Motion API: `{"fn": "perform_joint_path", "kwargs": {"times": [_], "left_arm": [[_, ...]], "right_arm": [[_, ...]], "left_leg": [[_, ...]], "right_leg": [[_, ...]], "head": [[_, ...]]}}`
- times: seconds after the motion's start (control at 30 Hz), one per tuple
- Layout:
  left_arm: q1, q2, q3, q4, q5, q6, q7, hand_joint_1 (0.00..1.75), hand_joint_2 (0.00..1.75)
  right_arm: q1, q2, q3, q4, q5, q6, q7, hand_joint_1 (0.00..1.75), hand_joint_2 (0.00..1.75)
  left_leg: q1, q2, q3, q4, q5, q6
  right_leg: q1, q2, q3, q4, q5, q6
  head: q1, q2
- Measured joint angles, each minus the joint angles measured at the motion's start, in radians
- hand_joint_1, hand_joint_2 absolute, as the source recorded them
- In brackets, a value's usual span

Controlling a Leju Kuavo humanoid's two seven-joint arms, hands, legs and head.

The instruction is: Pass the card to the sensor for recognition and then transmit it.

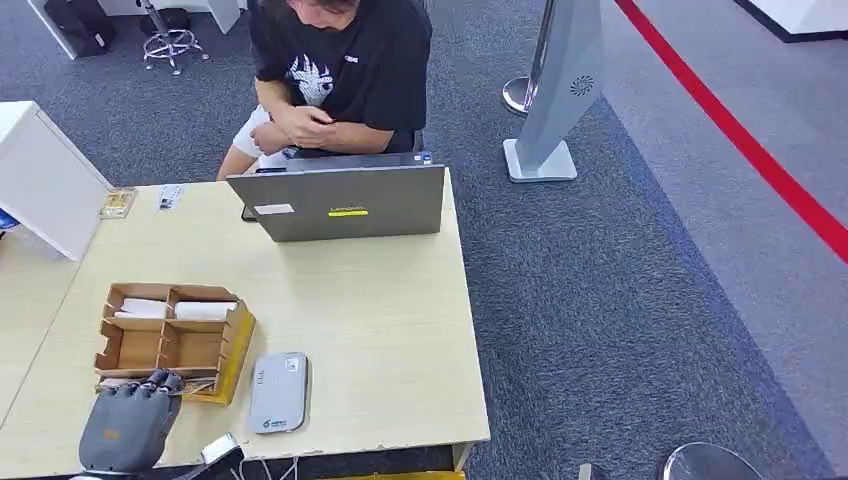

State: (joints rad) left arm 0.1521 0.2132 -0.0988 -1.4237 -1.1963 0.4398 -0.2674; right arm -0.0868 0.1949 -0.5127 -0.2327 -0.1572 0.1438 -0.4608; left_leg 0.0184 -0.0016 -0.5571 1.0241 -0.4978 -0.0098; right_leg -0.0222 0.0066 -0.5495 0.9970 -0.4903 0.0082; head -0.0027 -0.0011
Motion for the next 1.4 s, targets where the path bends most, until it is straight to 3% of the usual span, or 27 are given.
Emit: {"fn": "perform_joint_path", "kwargs": {"times": [0.17,0.7,0.87,1.23,1.27,1.3,1.4], "left_arm": [[-0.001,0.003,0.008,-0.050,0.001,0.030,-0.003,1.75,1.75],[-0.034,0.021,0.021,-0.328,0.026,0.007,-0.045,1.75,1.75],[-0.100,0.040,0.021,-0.299,0.040,-0.064,-0.011,1.75,1.75],[-0.231,0.072,0.029,-0.149,0.072,-0.113,0.003,1.75,1.75],[-0.240,0.072,0.030,-0.131,0.074,-0.113,-0.002,1.40,1.75],[-0.245,0.072,0.030,-0.120,0.074,-0.112,-0.003,0.00,1.75],[-0.249,0.072,0.030,-0.100,0.071,-0.101,-0.003,0.00,1.75]], "right_arm": [[0.000,0.000,-0.005,0.000,0.002,0.000,0.000,0.00,1.75],[0.000,0.000,-0.026,0.000,0.007,0.000,-0.010,0.00,1.75],[-0.003,0.000,-0.027,0.000,0.030,0.000,0.003,0.00,1.75],[-0.018,0.001,-0.026,0.000,0.047,0.000,0.017,0.00,1.75],[-0.018,0.002,-0.026,0.000,0.048,-0.001,0.020,0.00,1.75],[-0.018,0.002,-0.026,0.000,0.049,-0.002,0.021,0.00,1.75],[-0.017,0.004,-0.027,0.000,0.049,-0.002,0.021,0.00,1.75]], "left_leg": [[0.000,0.000,0.000,0.000,0.000,0.000],[0.000,0.000,0.000,0.000,0.000,0.000],[0.000,-0.001,0.000,0.000,0.001,0.000],[0.000,-0.002,0.000,0.000,0.002,-0.001],[0.000,-0.002,0.000,0.000,0.002,-0.001],[0.000,-0.002,0.000,0.000,0.002,-0.001],[0.000,-0.001,0.000,0.000,0.001,-0.001]], "right_leg": [[0.000,0.000,0.000,0.000,0.000,0.000],[0.000,0.000,0.000,0.000,0.000,0.000],[0.000,-0.001,0.000,0.000,0.000,0.000],[0.000,-0.001,0.000,0.001,0.001,-0.001],[0.000,-0.001,0.000,0.001,0.001,-0.001],[0.000,-0.001,0.000,0.001,0.001,-0.001],[0.000,0.000,0.000,0.001,0.001,-0.001]], "head": [[0.000,0.000],[0.000,0.000],[0.000,0.000],[-0.001,0.000],[0.000,0.000],[0.000,0.000],[0.000,0.000]]}}
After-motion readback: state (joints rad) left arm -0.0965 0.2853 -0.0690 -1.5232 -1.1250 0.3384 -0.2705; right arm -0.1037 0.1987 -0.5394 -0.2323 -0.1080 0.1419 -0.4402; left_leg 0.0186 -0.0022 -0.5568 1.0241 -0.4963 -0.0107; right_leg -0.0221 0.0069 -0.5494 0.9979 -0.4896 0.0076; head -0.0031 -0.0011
